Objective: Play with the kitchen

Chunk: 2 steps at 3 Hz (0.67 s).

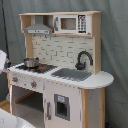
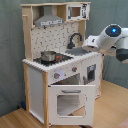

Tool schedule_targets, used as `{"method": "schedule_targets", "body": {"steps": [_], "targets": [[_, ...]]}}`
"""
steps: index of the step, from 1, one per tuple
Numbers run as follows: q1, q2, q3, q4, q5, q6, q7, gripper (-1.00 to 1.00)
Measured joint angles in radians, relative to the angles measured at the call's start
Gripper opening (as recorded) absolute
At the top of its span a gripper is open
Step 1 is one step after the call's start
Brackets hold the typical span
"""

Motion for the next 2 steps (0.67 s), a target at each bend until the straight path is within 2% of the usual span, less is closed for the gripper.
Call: {"method": "schedule_targets", "body": {"steps": [1, 2], "targets": [[-0.005, 0.064, -0.011, -0.025, 0.081, 0.002, -0.045, 1.00], [-0.005, 0.136, -0.028, -0.042, 0.140, 0.022, -0.083, 1.00]]}}
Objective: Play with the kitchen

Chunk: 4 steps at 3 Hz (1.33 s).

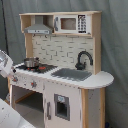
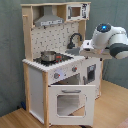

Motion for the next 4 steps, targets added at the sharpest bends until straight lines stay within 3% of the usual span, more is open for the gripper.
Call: {"method": "schedule_targets", "body": {"steps": [1, 2, 4], "targets": [[0.000, 0.092, -0.005, -0.012, 0.047, 0.034, -0.030, 1.00], [0.000, 0.163, -0.005, -0.055, 0.068, 0.085, -0.049, 1.00], [0.001, 0.275, -0.005, -0.167, 0.072, 0.219, -0.079, 1.00]]}}
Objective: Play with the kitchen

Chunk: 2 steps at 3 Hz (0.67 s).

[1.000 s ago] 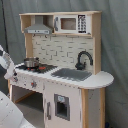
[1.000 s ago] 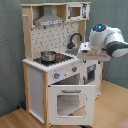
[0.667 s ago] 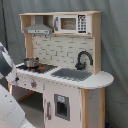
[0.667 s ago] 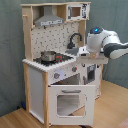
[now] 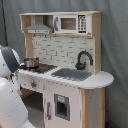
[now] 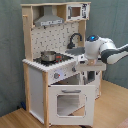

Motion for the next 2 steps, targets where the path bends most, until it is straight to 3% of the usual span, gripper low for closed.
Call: {"method": "schedule_targets", "body": {"steps": [2], "targets": [[-0.009, 0.064, -0.007, -0.093, 0.000, 0.149, -0.098, 1.00]]}}
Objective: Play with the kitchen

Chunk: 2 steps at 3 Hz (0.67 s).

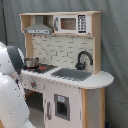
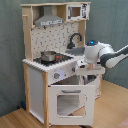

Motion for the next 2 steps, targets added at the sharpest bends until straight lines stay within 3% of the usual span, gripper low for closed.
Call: {"method": "schedule_targets", "body": {"steps": [1, 2], "targets": [[-0.011, 0.000, -0.003, -0.003, 0.000, 0.009, -0.036, 1.00], [-0.015, 0.000, -0.003, -0.003, 0.000, 0.011, -0.046, -1.00]]}}
